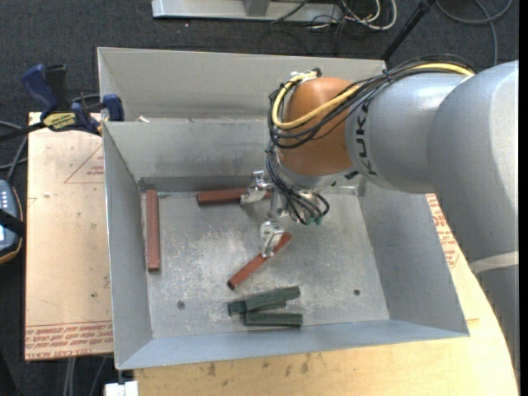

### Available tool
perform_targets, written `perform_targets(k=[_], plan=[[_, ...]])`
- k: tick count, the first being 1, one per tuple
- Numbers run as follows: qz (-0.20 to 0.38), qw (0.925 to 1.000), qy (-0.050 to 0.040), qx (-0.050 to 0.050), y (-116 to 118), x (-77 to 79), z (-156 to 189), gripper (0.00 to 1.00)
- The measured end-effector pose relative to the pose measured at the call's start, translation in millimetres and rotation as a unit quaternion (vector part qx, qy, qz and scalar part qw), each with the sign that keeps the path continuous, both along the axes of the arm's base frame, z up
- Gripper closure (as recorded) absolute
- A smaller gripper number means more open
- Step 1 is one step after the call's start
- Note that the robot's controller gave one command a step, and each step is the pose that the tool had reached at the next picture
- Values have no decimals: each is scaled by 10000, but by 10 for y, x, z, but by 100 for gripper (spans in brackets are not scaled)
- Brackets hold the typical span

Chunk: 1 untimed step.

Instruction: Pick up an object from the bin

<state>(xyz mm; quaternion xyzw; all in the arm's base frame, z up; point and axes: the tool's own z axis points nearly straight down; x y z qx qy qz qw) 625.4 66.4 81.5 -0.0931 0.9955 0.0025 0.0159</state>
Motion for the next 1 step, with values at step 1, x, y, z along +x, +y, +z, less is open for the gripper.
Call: perform_targets(k=[1], plan=[[2038,9789,104,-66,-100,-772,35,100]])
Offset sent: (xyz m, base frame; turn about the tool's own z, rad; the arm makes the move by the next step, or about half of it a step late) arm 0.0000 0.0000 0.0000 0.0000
